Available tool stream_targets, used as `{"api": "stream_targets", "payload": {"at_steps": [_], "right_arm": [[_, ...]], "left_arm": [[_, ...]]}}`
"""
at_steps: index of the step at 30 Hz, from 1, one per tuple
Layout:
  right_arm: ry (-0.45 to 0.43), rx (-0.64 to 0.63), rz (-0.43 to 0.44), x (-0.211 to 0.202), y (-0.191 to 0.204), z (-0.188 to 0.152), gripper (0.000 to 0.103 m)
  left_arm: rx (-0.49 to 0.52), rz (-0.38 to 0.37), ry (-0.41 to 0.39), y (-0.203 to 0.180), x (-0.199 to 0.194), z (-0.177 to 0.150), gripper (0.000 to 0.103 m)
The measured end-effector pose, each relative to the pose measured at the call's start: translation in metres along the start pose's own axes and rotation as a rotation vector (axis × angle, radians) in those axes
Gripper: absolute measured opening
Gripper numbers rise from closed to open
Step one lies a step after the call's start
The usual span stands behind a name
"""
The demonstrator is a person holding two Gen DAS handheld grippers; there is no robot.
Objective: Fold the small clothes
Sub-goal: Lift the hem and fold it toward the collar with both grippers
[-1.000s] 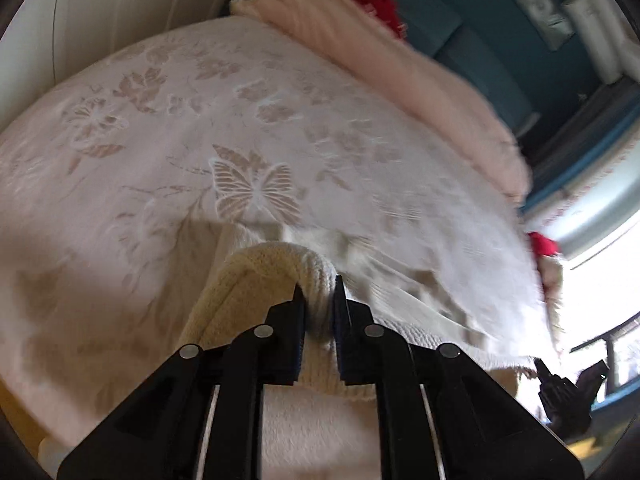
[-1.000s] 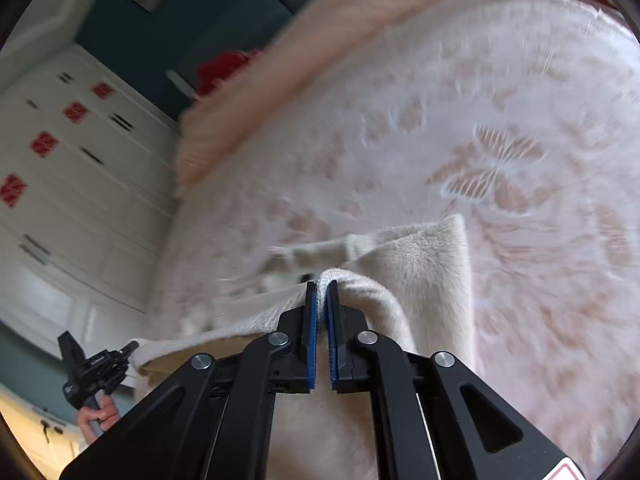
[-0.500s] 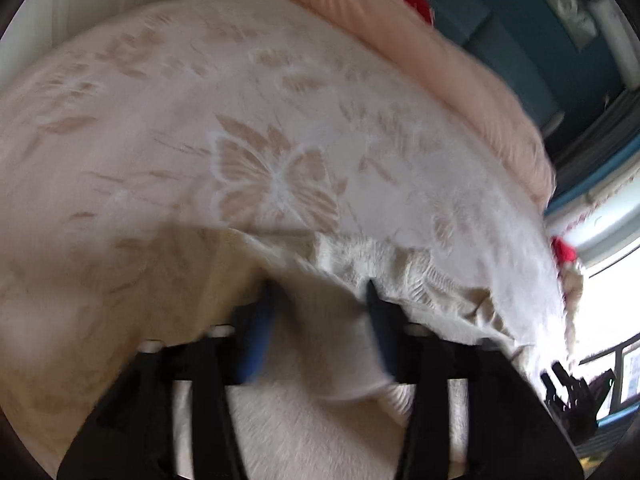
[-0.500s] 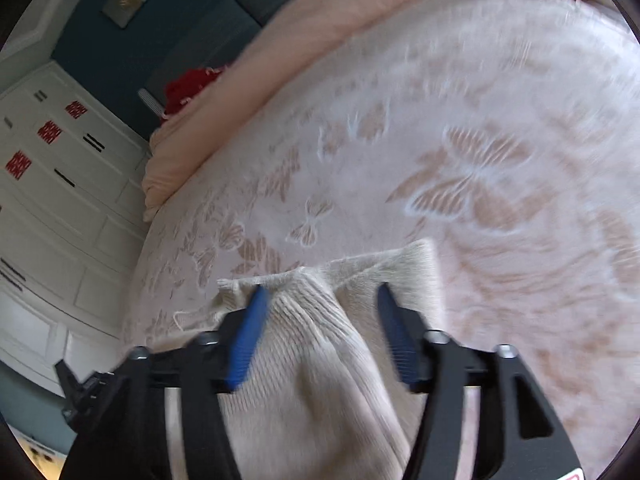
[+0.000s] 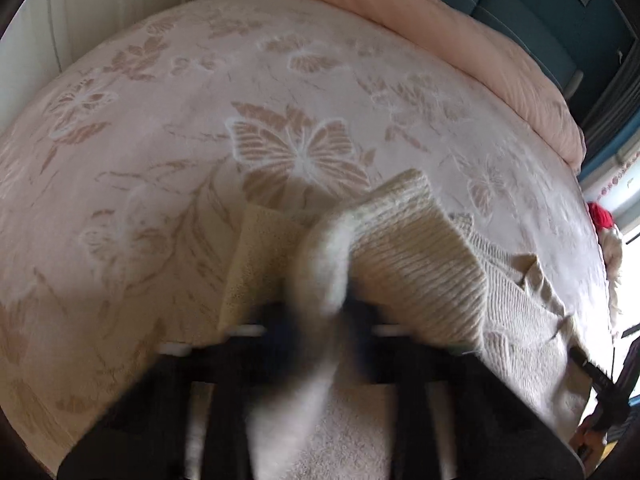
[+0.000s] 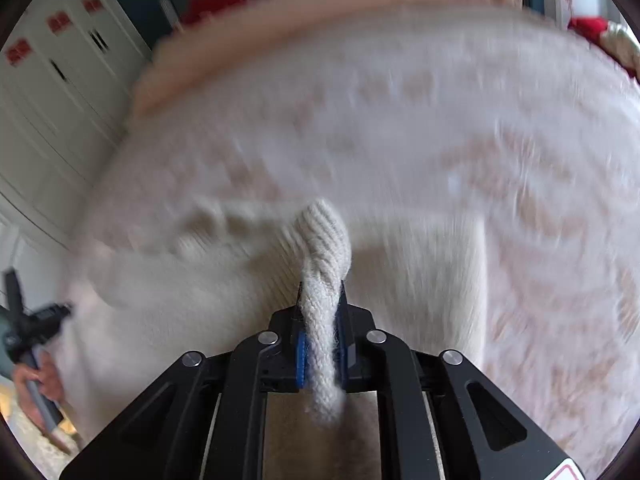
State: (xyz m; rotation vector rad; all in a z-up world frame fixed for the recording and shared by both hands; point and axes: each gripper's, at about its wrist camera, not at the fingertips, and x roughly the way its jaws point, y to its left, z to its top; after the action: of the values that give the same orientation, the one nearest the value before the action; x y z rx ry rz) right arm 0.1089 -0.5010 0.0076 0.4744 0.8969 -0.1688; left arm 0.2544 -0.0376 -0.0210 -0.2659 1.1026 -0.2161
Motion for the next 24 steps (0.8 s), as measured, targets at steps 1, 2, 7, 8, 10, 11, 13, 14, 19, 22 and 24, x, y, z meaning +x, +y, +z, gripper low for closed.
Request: {"api": "stream_targets", "payload": {"at_steps": [1,2,7,8,10,11,13,14,19,22,24], "right_arm": [[-0.055,0.006,0.006,-0.016,0.000,0.007,0.010],[-0.089,0.017,0.008,-0.026,-0.002,0.011,0.009],[0.049,0.056,-0.146,0.028,-0.045,0.012,0.012],[0.122,0.054,-0.163,0.048,-0.048,0.006,0.013],[0.041,0.025,-0.163,0.034,-0.039,0.003,0.022],[0.005,0.026,-0.154,0.022,-0.035,0.003,0.029],[-0.052,0.030,-0.141,-0.001,-0.031,-0.001,0.060],[-0.064,0.021,-0.137,-0.006,-0.030,-0.002,0.062],[0.032,-0.017,-0.168,0.023,-0.028,0.006,0.064],[0.097,0.011,-0.130,0.048,-0.023,0.008,0.007],[0.051,0.058,-0.113,0.040,-0.020,0.018,0.008]], "left_arm": [[-0.018,-0.020,-0.014,0.003,-0.006,0.002,0.011],[-0.021,-0.024,-0.028,0.004,-0.010,0.004,0.011],[-0.022,0.043,0.028,0.007,0.014,0.010,0.012],[-0.029,0.060,0.020,0.008,0.021,0.008,0.012],[-0.003,0.074,-0.008,0.004,0.017,0.007,0.015],[0.007,0.069,-0.013,0.002,0.013,0.007,0.016],[0.011,0.037,-0.021,0.004,0.001,0.005,0.040],[0.007,0.024,-0.032,0.006,-0.006,0.004,0.049],[0.016,0.008,-0.086,0.003,-0.016,0.014,0.067],[0.056,0.018,-0.058,-0.010,0.005,0.028,0.050],[0.063,0.008,0.001,-0.015,0.023,0.035,0.008]]}}
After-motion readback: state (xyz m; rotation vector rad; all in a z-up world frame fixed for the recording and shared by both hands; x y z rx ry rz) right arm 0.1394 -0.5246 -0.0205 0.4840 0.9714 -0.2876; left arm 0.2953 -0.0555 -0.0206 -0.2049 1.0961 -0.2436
